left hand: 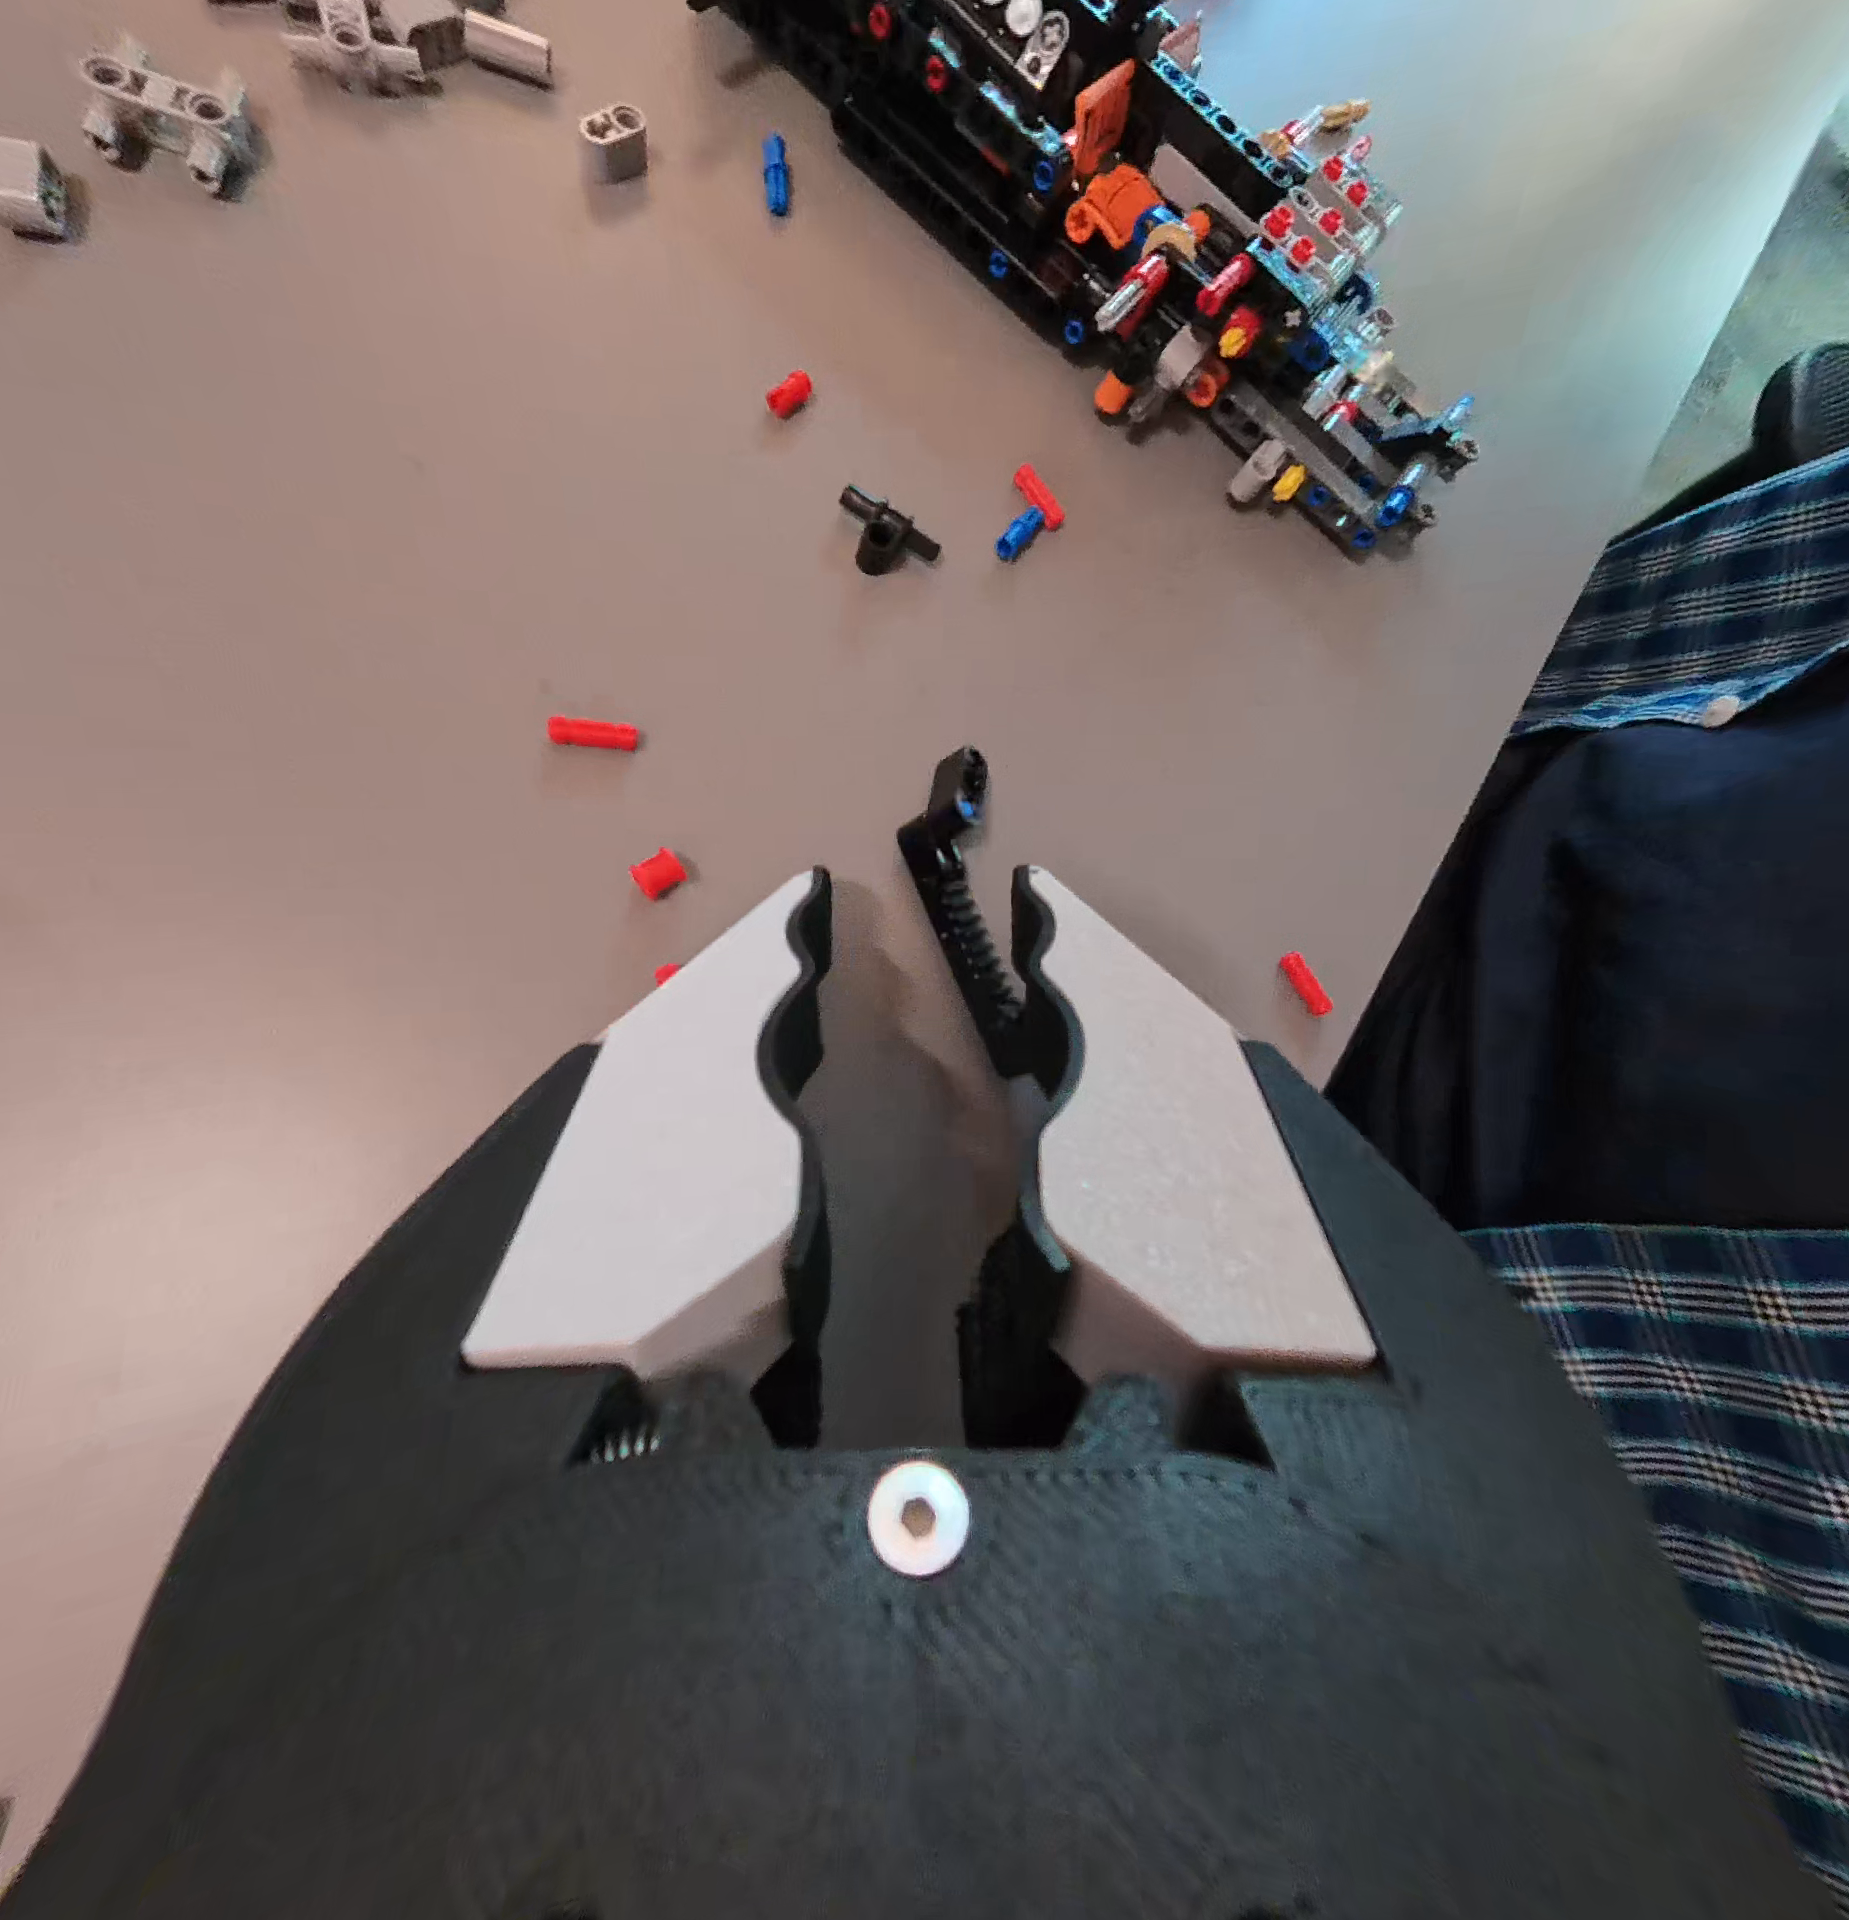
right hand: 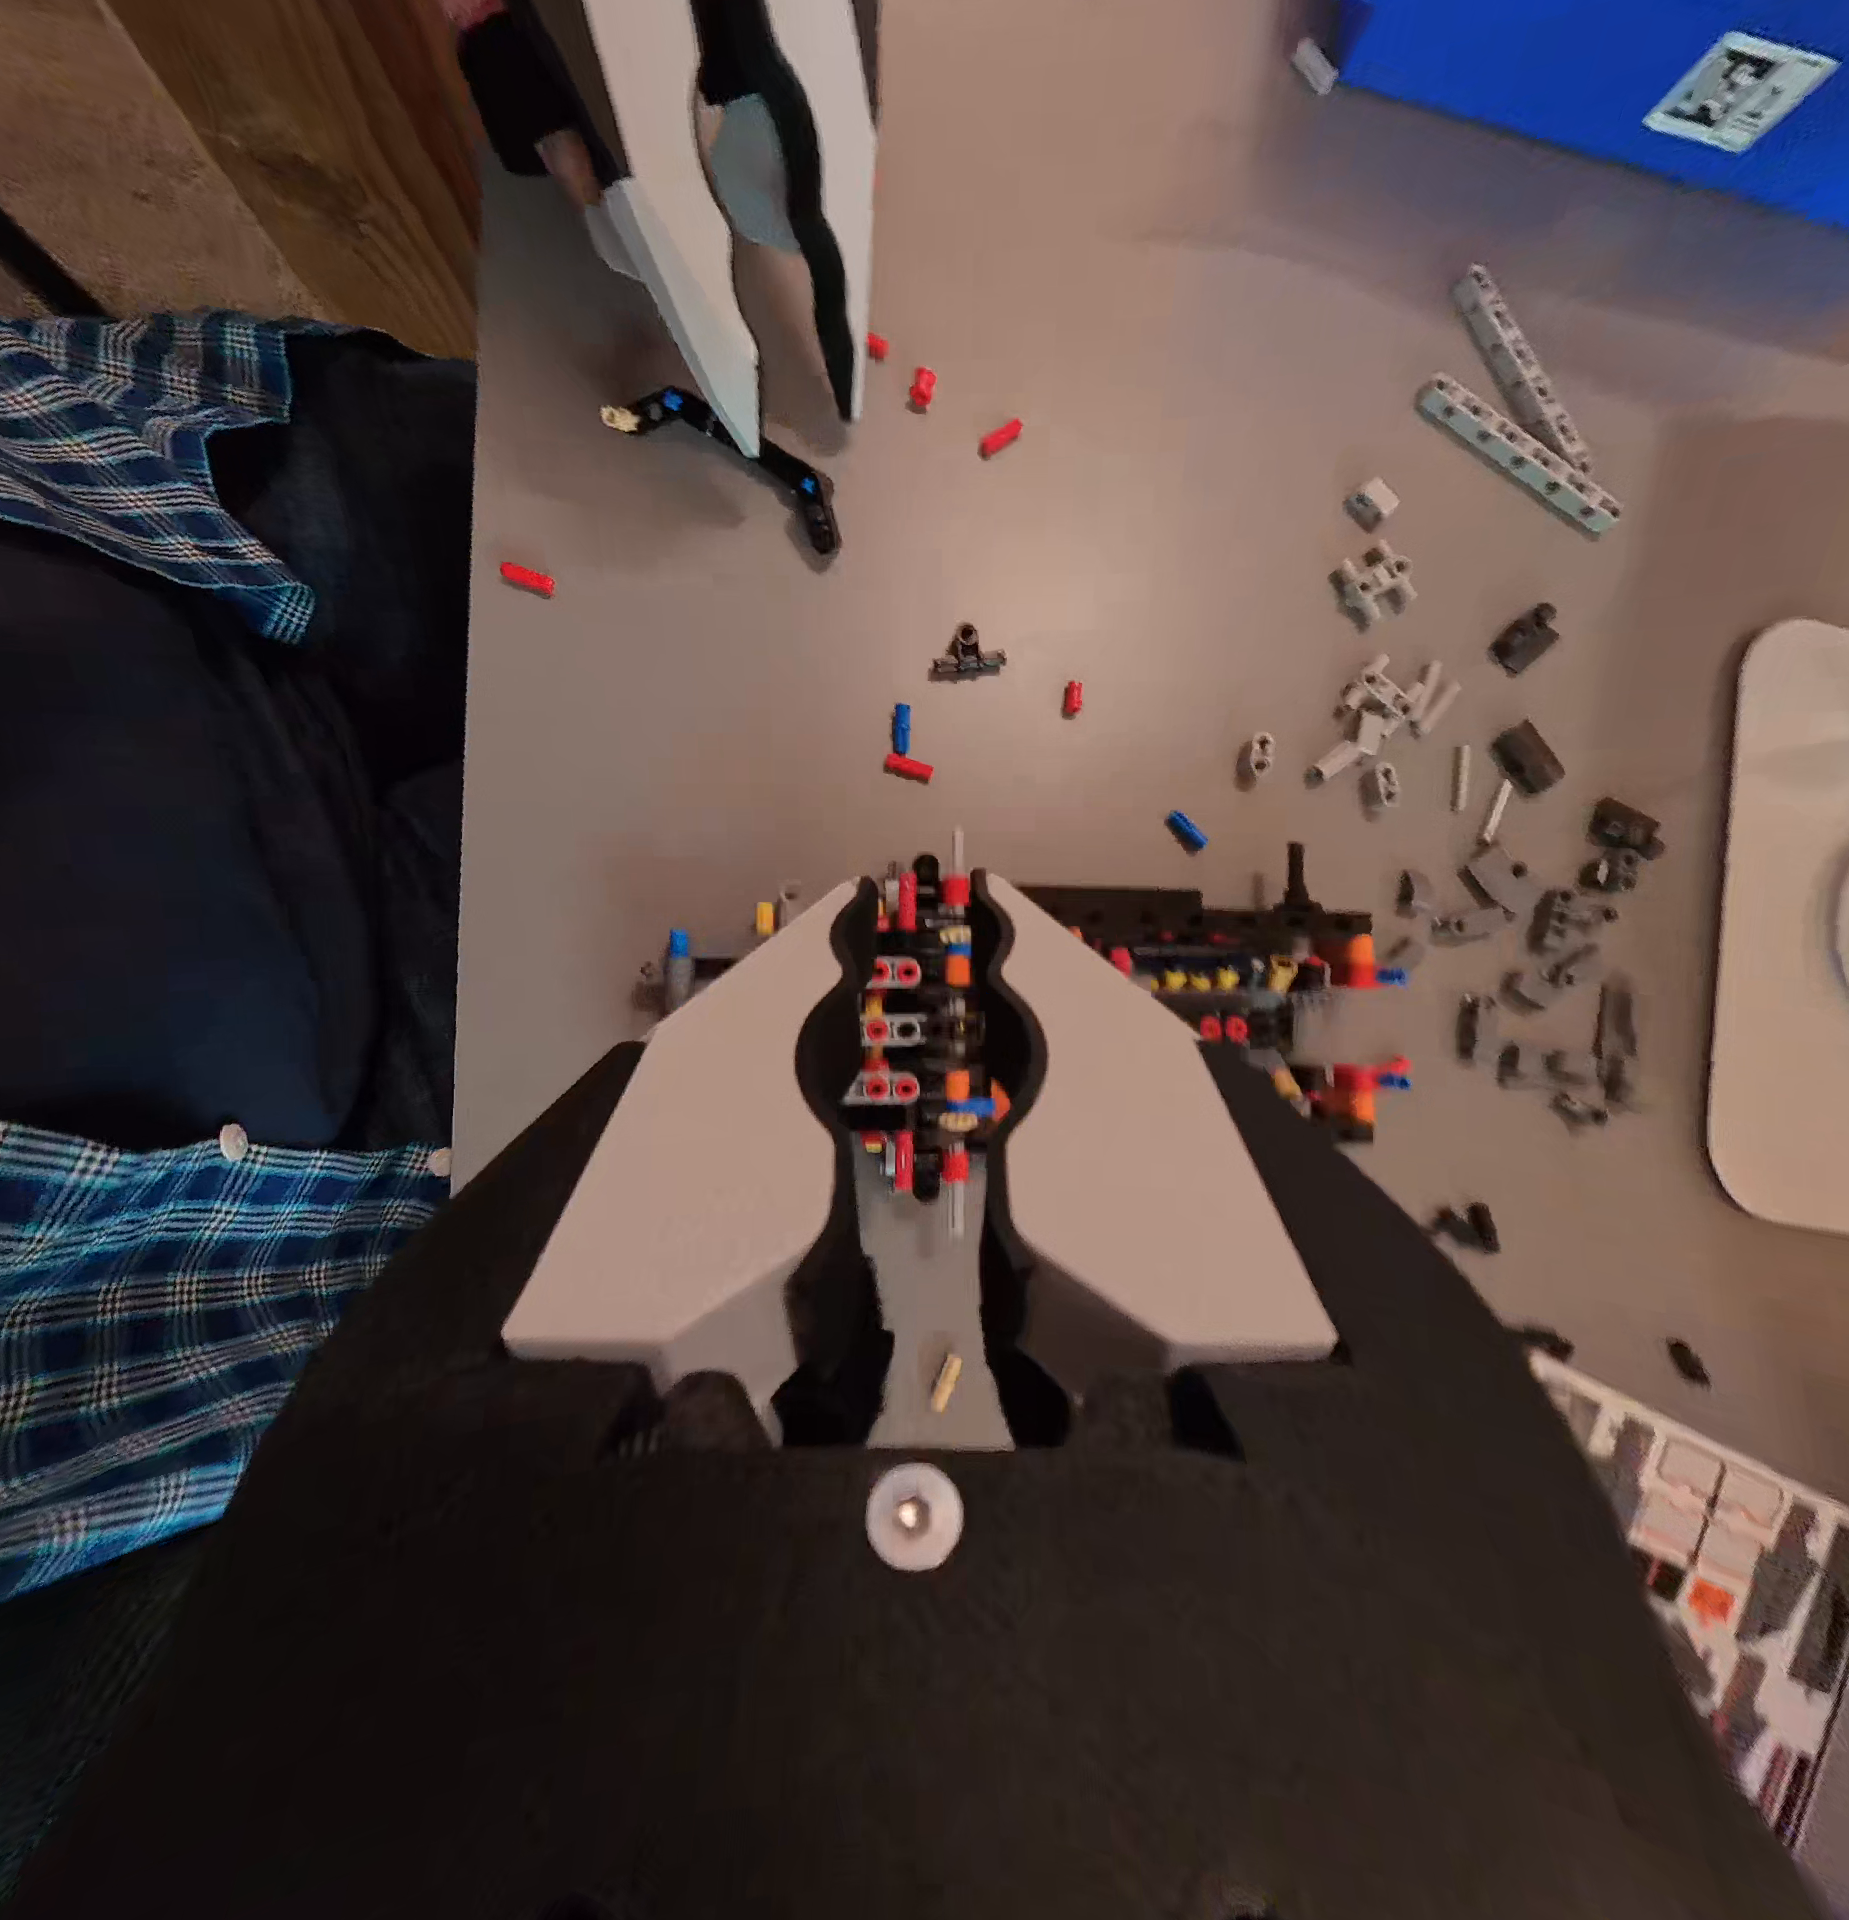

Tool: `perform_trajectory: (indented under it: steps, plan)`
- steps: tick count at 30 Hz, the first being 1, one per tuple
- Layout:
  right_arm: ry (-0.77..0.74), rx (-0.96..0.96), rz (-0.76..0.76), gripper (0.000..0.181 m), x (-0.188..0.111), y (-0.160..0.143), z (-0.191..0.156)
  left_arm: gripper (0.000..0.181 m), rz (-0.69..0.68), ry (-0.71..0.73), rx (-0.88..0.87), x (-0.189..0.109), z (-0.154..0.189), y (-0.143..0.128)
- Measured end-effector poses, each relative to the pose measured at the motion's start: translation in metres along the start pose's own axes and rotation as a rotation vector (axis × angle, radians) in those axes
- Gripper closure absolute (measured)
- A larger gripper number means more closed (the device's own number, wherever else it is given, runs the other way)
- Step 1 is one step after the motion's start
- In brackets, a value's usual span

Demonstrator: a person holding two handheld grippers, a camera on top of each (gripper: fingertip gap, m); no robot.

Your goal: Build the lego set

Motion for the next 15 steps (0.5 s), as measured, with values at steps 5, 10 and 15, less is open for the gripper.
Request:
perform_trajectory:
  steps: [5,10,15]
  plan:
    - [-0.101,0.115,-0.022,0.165,-0.032,-0.039,0.012,0.148,-0.029,0.044,0.064,-0.001,0.005,0.000]
    - [-0.209,0.239,-0.156,0.166,-0.052,-0.109,0.017,0.151,-0.072,0.075,0.115,0.003,0.008,0.000]
    - [-0.194,0.317,-0.204,0.163,-0.038,-0.148,0.006,0.153,-0.061,0.058,0.103,0.003,0.009,0.006]
Point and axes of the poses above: each gripper's, where its closed fingertips meet, x out along the fingers, y out of its top, z = x × y across the jaws, the point moved 2 cm from there along -x, back along the fingers, and after that the axes turned 3 degrees about x, right-handed, at the moved point
